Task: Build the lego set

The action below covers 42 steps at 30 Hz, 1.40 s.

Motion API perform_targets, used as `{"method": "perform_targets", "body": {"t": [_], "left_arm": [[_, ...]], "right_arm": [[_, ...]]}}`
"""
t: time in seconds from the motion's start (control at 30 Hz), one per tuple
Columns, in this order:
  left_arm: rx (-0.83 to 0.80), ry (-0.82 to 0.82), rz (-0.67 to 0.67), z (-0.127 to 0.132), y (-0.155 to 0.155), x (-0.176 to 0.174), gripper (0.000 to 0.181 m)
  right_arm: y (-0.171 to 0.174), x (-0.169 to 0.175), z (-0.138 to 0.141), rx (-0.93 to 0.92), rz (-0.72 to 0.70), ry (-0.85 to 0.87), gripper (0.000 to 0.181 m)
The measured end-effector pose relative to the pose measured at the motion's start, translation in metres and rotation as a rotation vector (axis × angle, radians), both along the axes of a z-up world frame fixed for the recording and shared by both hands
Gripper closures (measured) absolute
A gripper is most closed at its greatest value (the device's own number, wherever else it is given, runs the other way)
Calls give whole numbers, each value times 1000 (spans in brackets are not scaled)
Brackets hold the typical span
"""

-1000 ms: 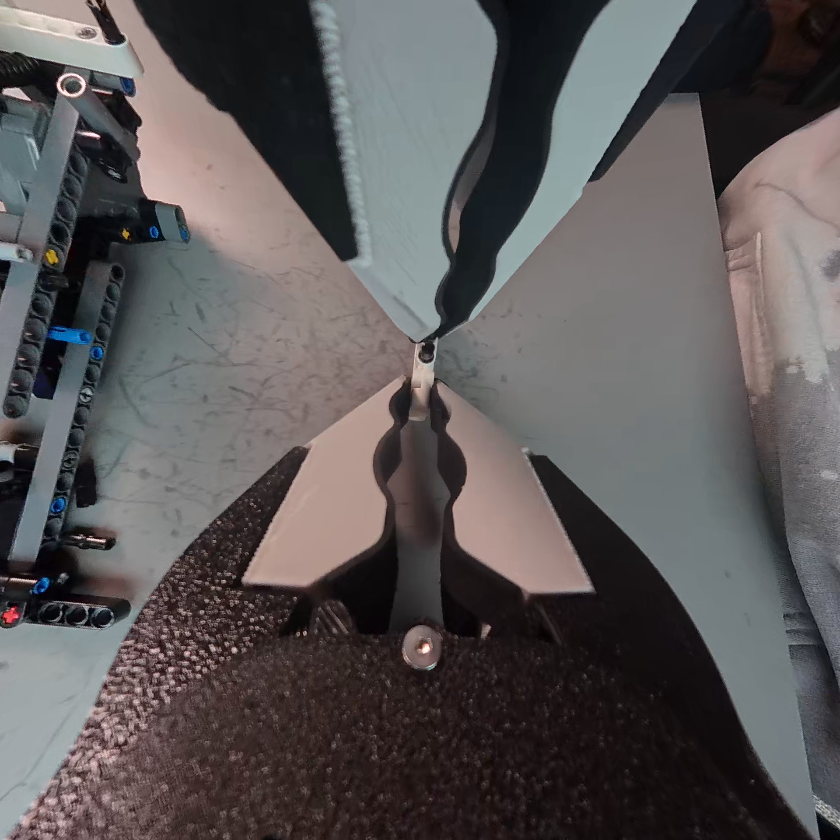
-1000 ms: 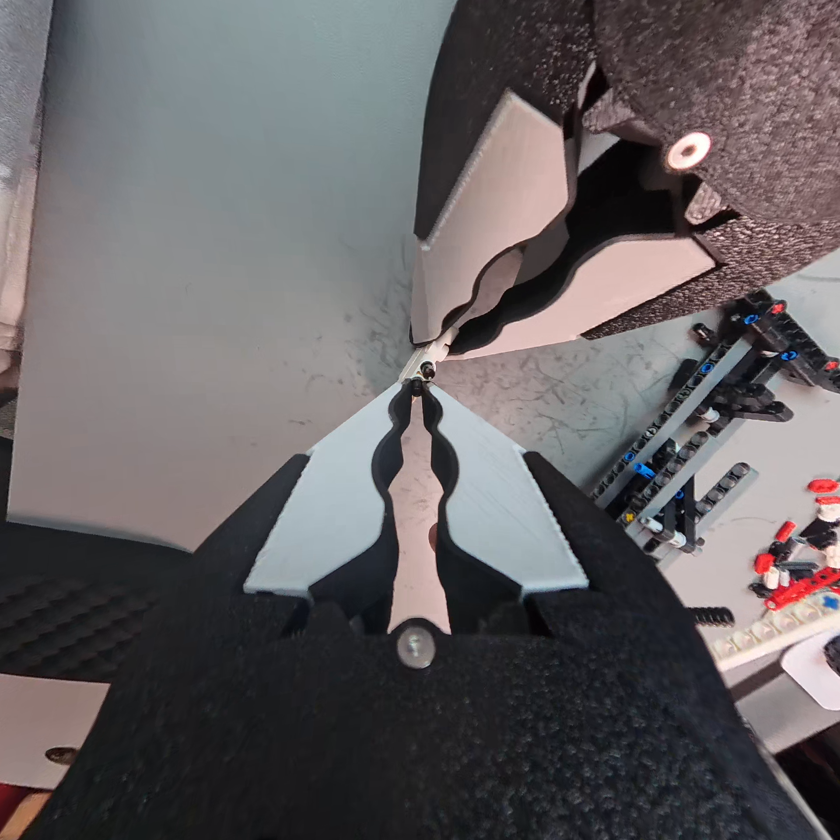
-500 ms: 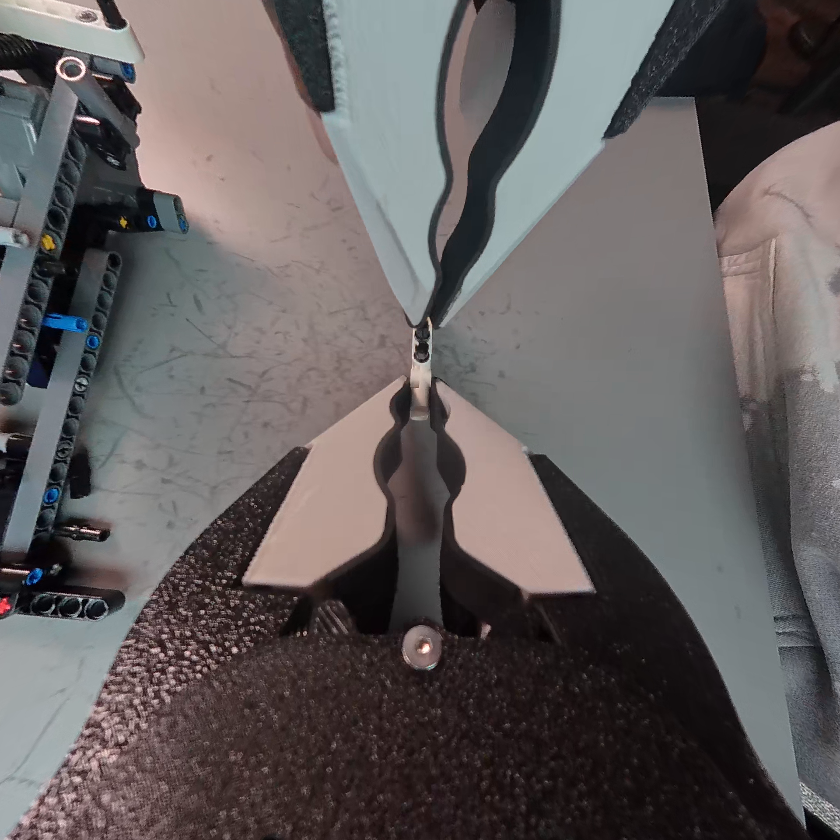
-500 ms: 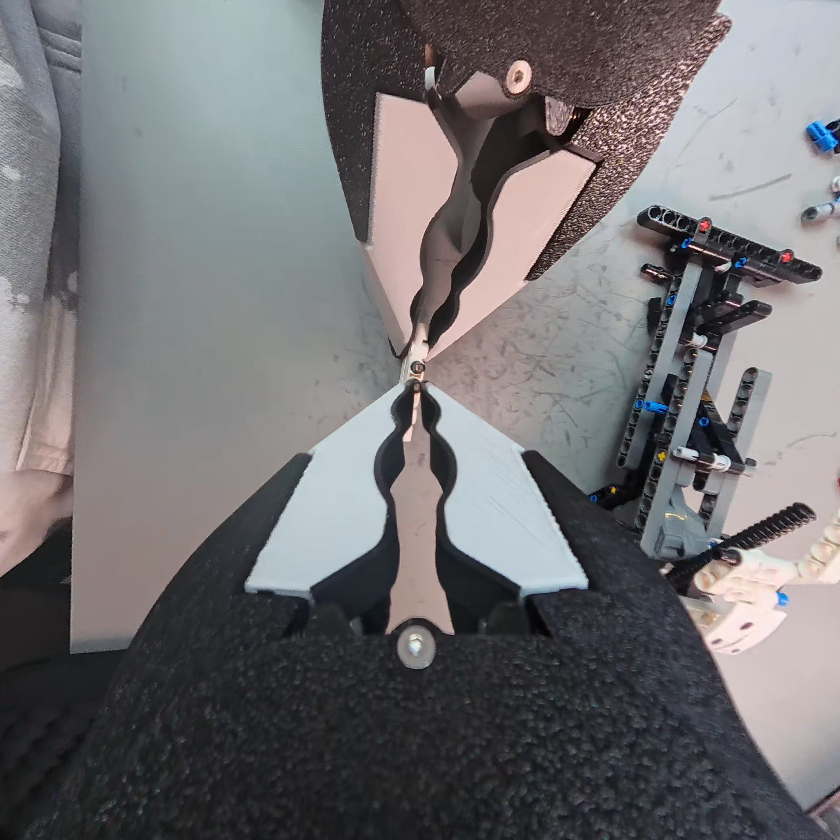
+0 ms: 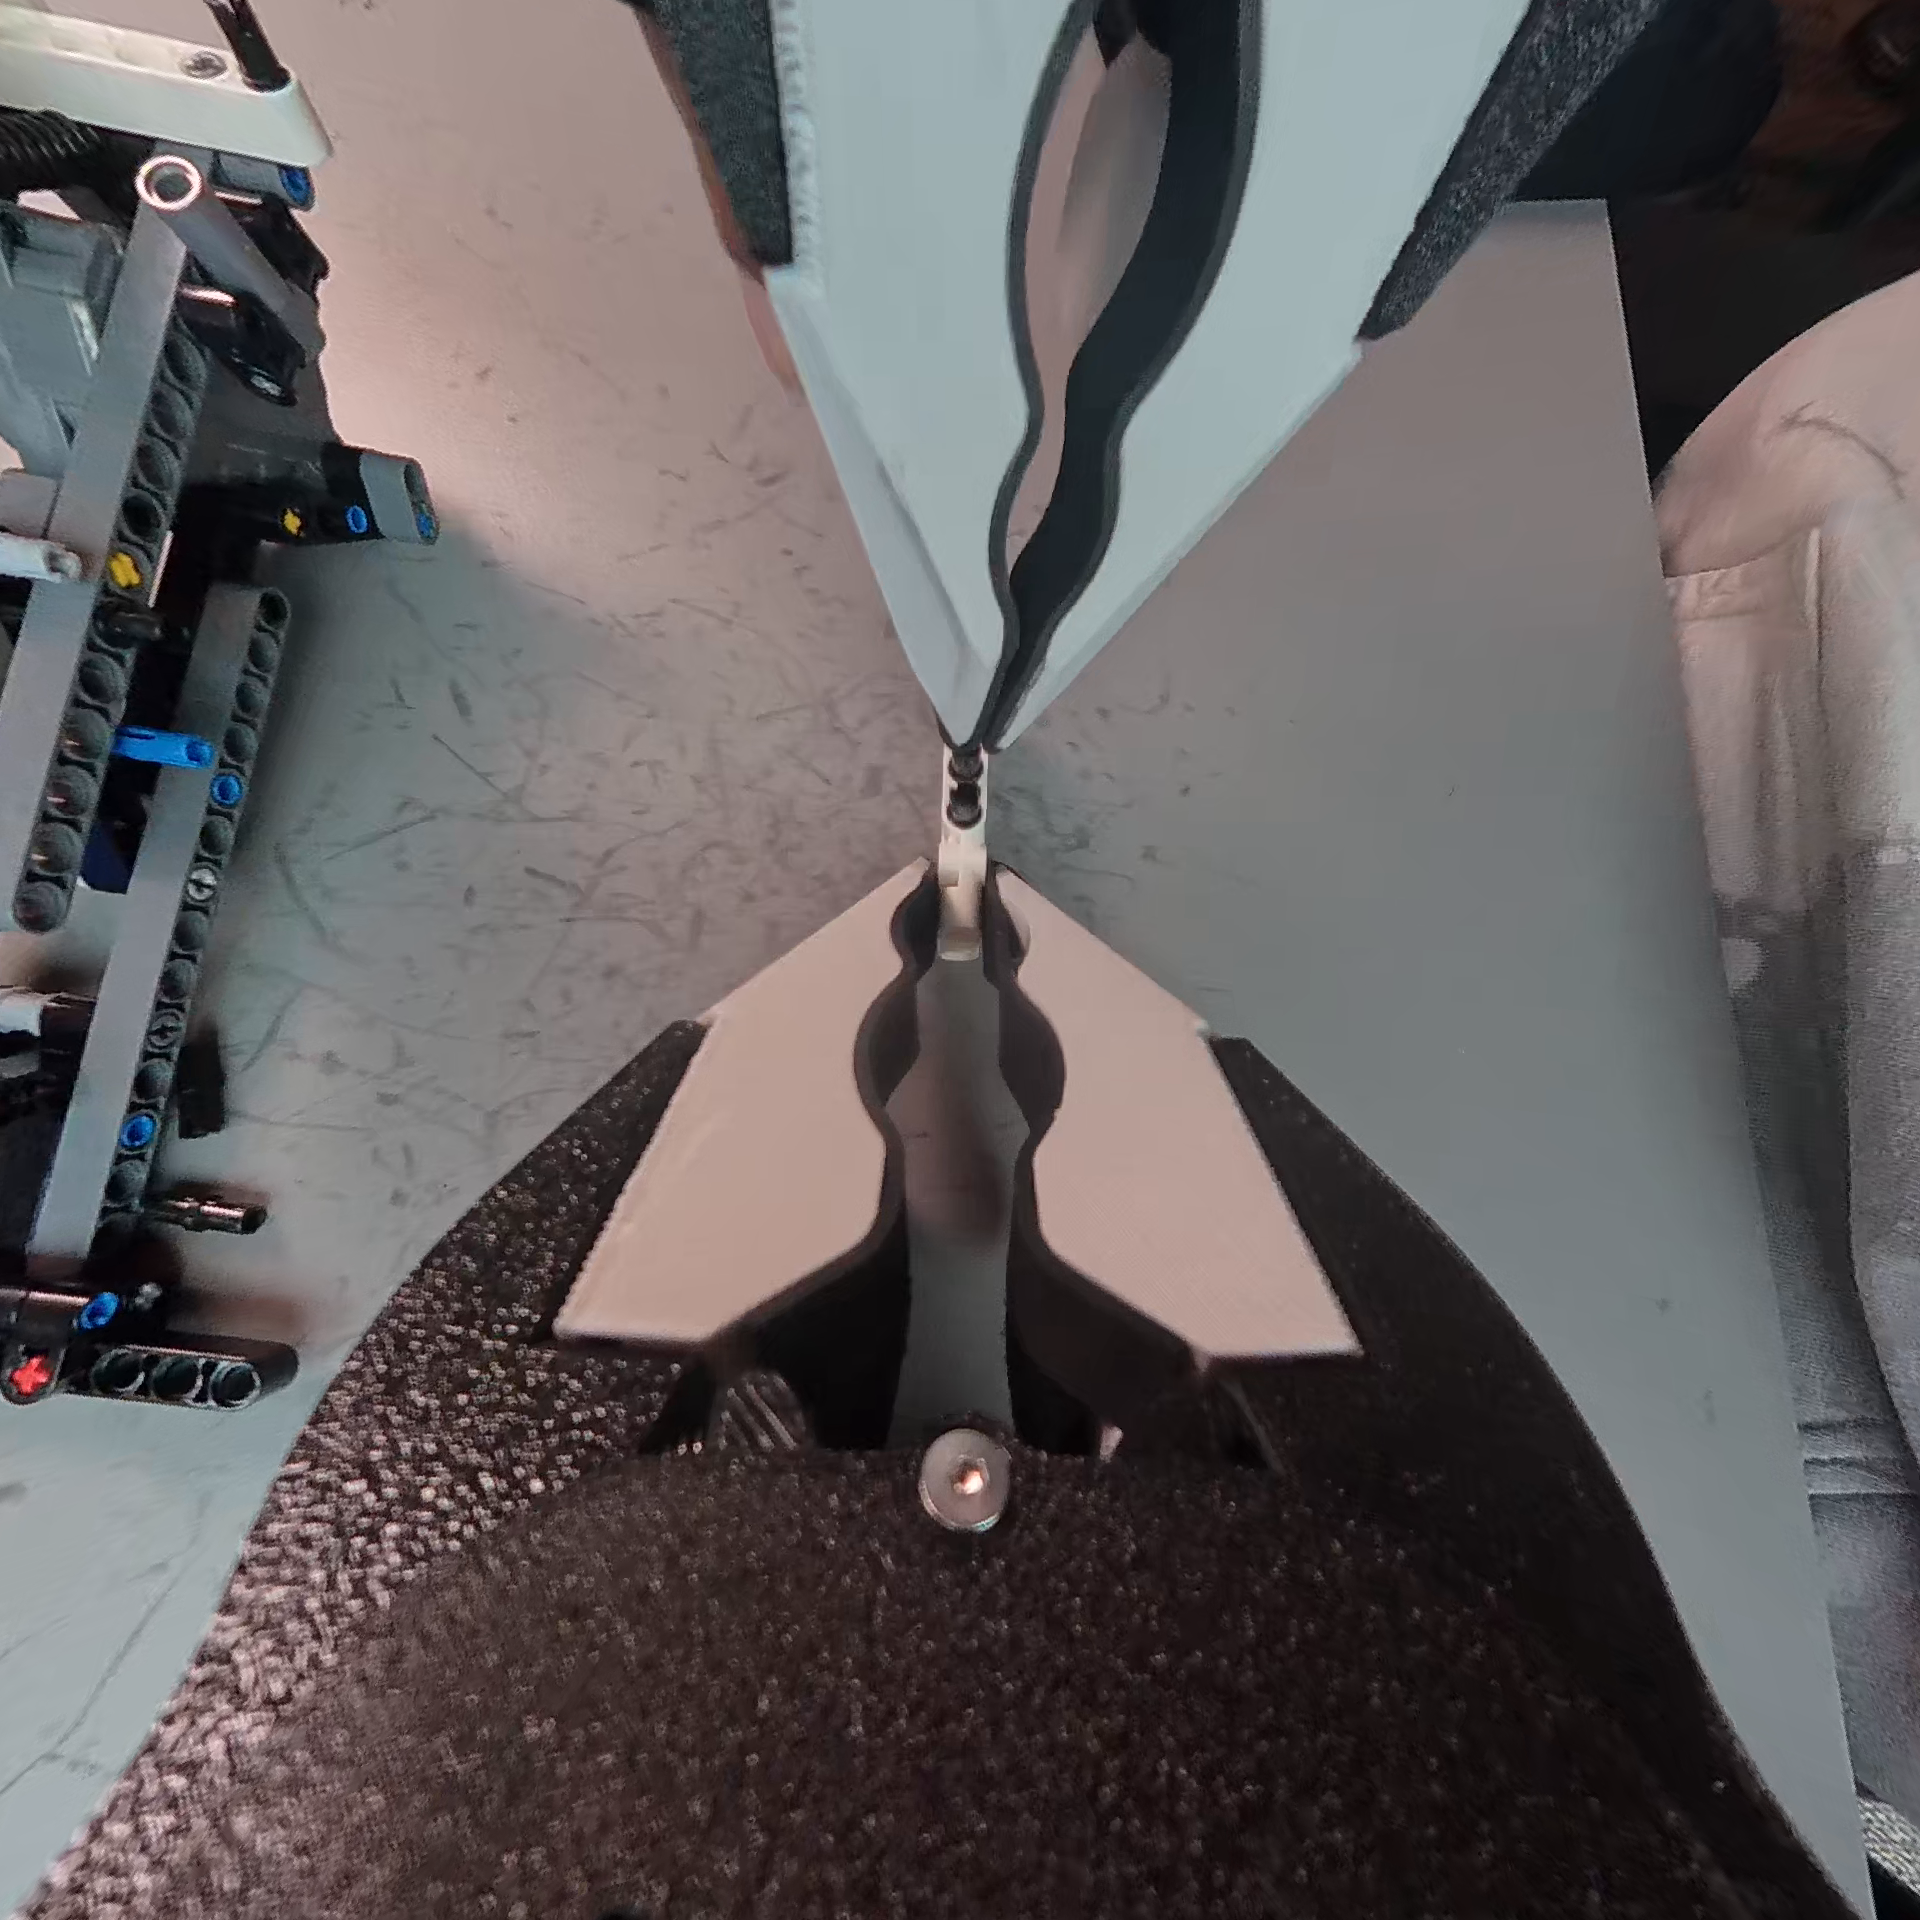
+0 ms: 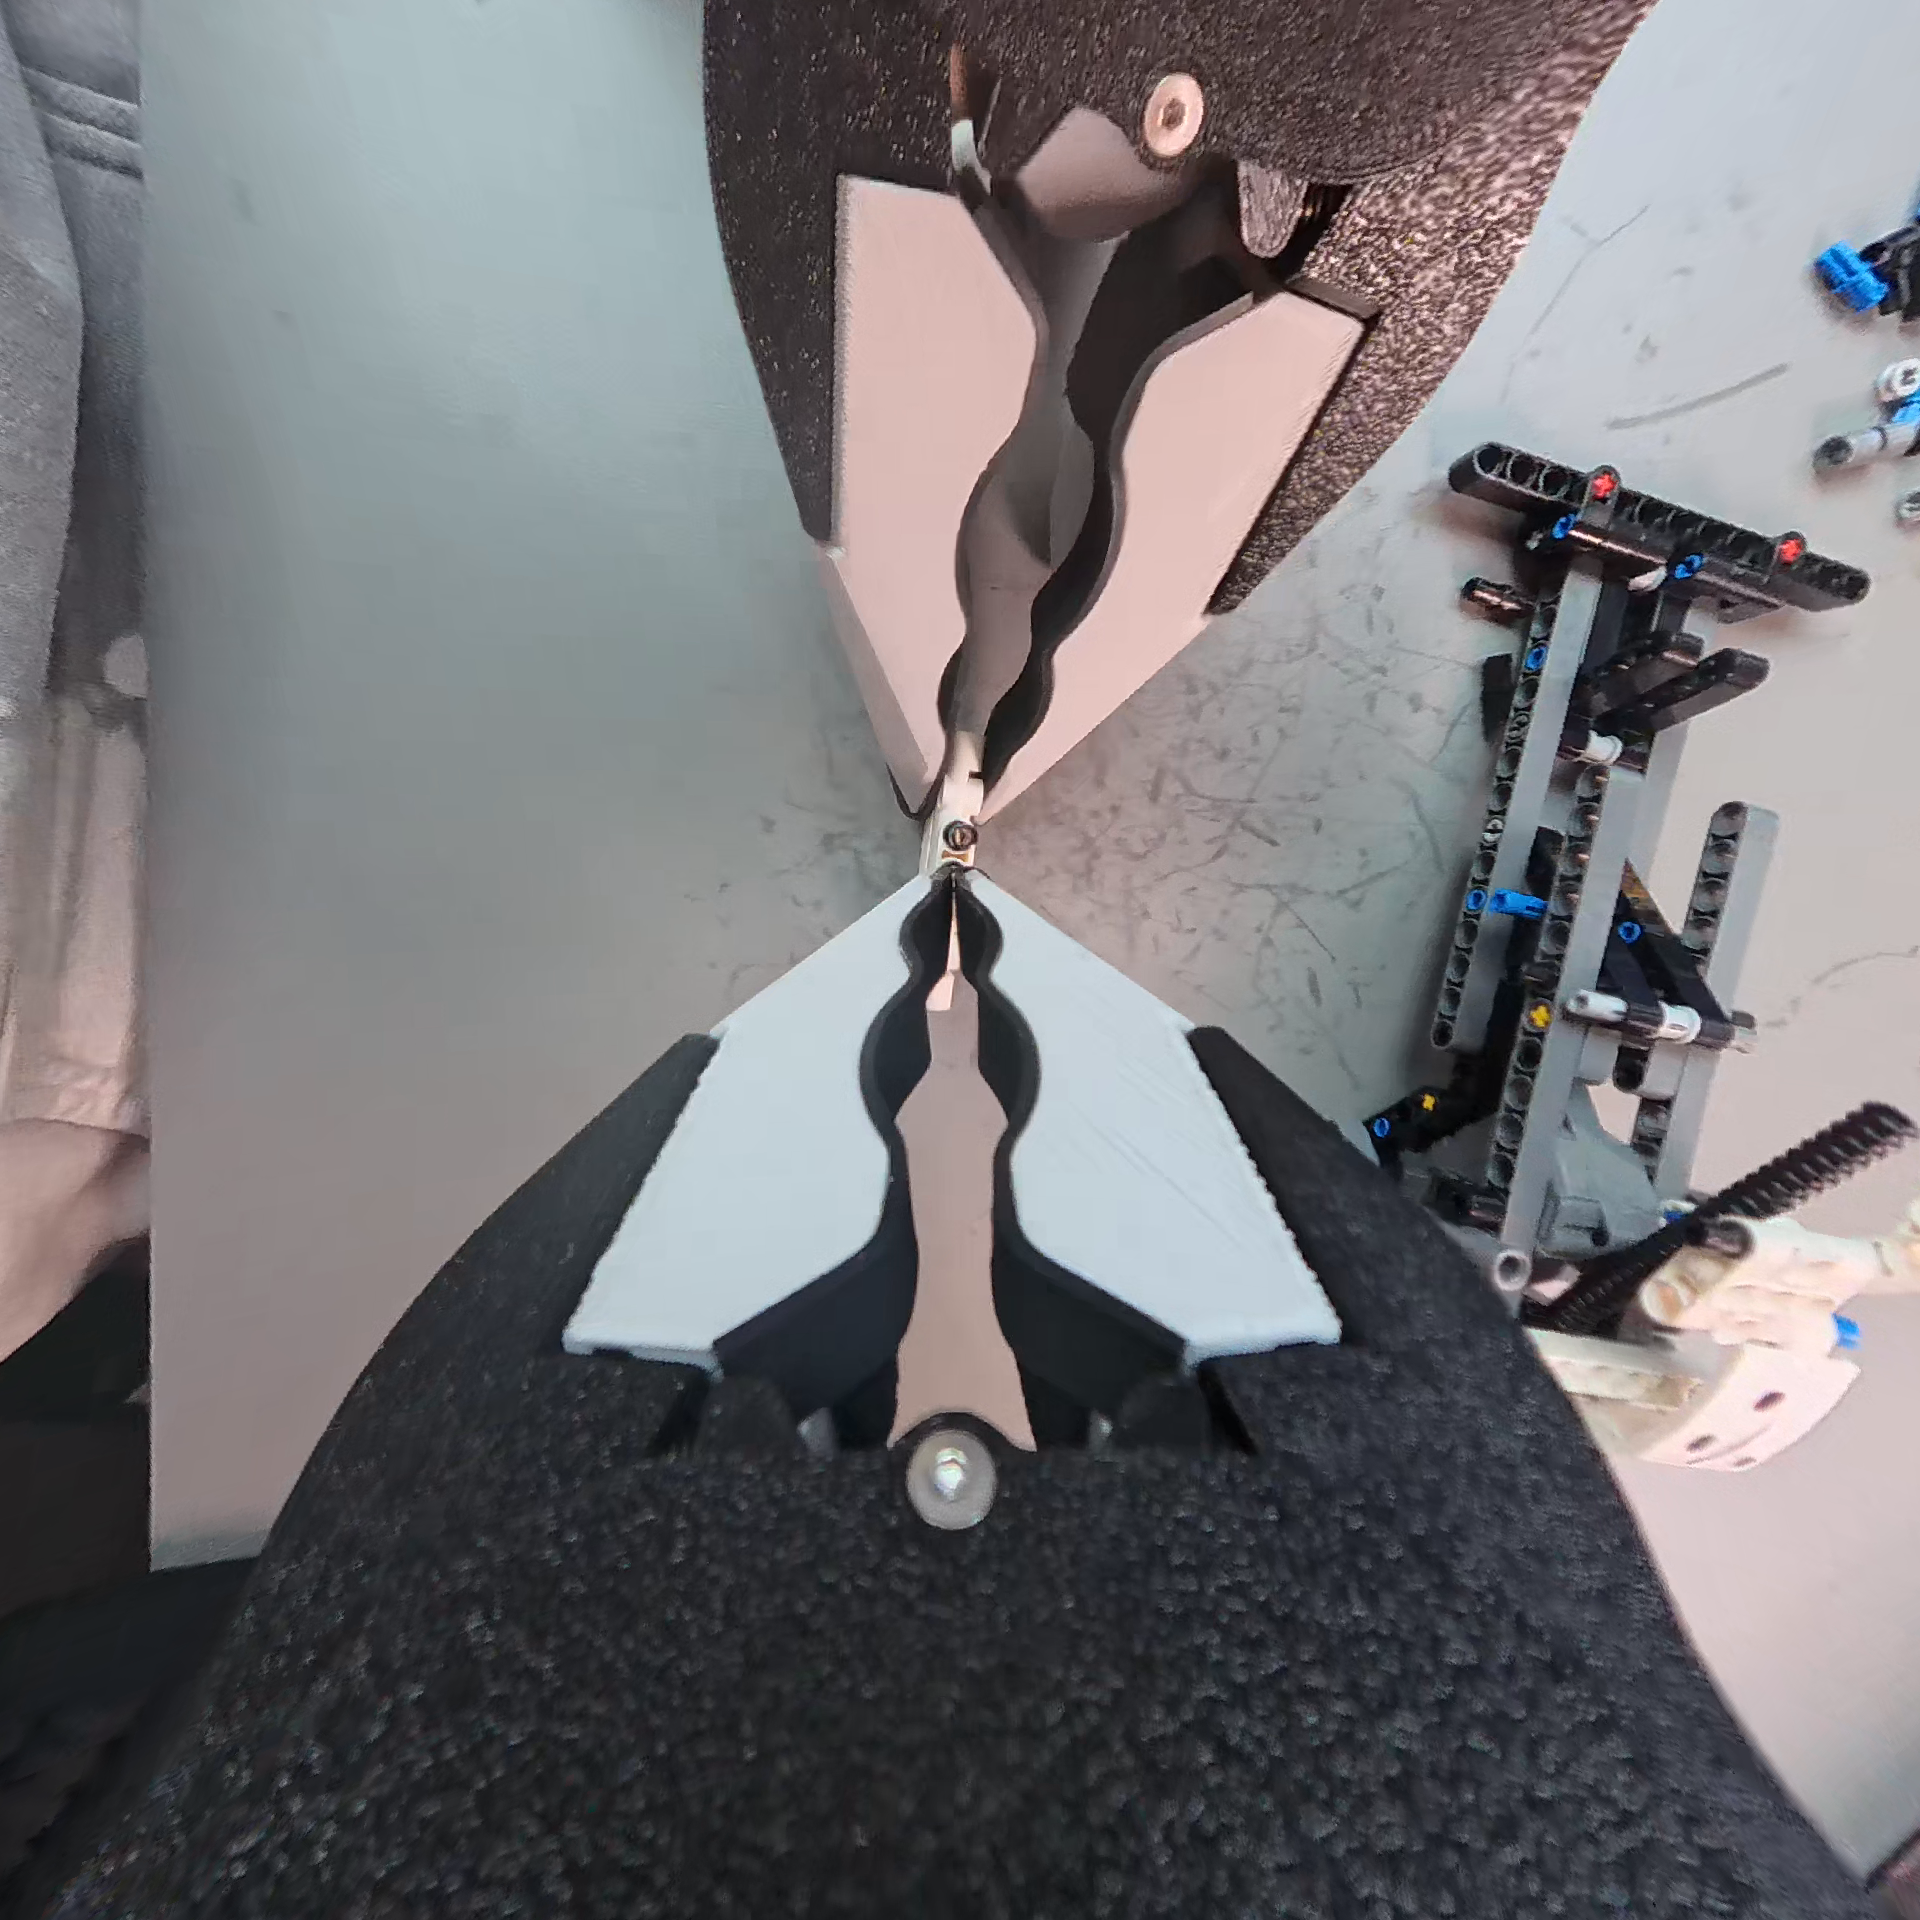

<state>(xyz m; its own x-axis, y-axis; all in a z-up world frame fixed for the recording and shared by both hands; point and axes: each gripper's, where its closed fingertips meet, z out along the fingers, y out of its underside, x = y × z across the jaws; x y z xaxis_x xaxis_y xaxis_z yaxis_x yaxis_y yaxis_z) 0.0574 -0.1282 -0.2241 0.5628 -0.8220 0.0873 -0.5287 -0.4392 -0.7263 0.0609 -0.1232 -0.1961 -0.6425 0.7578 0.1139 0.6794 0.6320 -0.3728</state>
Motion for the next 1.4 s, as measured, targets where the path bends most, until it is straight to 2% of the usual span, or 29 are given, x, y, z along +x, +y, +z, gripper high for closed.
{"method": "perform_targets", "body": {"t": [0.03,0.1,0.33,0.4,0.47,0.8,0.87,1.03,1.2,1.27,1.33,1.4], "left_arm": [[3,3,0,0,0,0,174],[5,4,-1,0,-1,-1,174],[14,10,1,0,-1,-2,174],[19,13,6,0,0,-3,174],[17,17,11,-1,0,-4,173],[0,-43,71,6,7,-15,168],[-28,-55,94,5,10,-17,174],[-127,-118,141,3,13,-20,168],[-193,-185,173,5,16,-23,172],[-205,-199,179,6,17,-24,171],[-214,-209,202,6,19,-26,170],[-211,-216,217,8,21,-28,163]], "right_arm": [[0,1,1,-27,-15,24,179],[3,5,5,-77,-65,56,162],[10,12,-11,-143,-144,143,157],[8,12,-19,-164,-141,143,158],[7,10,-23,-178,-131,159,172],[13,8,-23,-373,-179,120,174],[24,5,-27,-314,-202,135,172],[32,-1,-20,-294,-202,216,157],[30,-8,-8,-76,-9,438,144],[26,-8,-11,-27,27,436,150],[28,-9,-15,-54,-2,406,166],[30,-9,-16,-125,-31,375,166]]}}
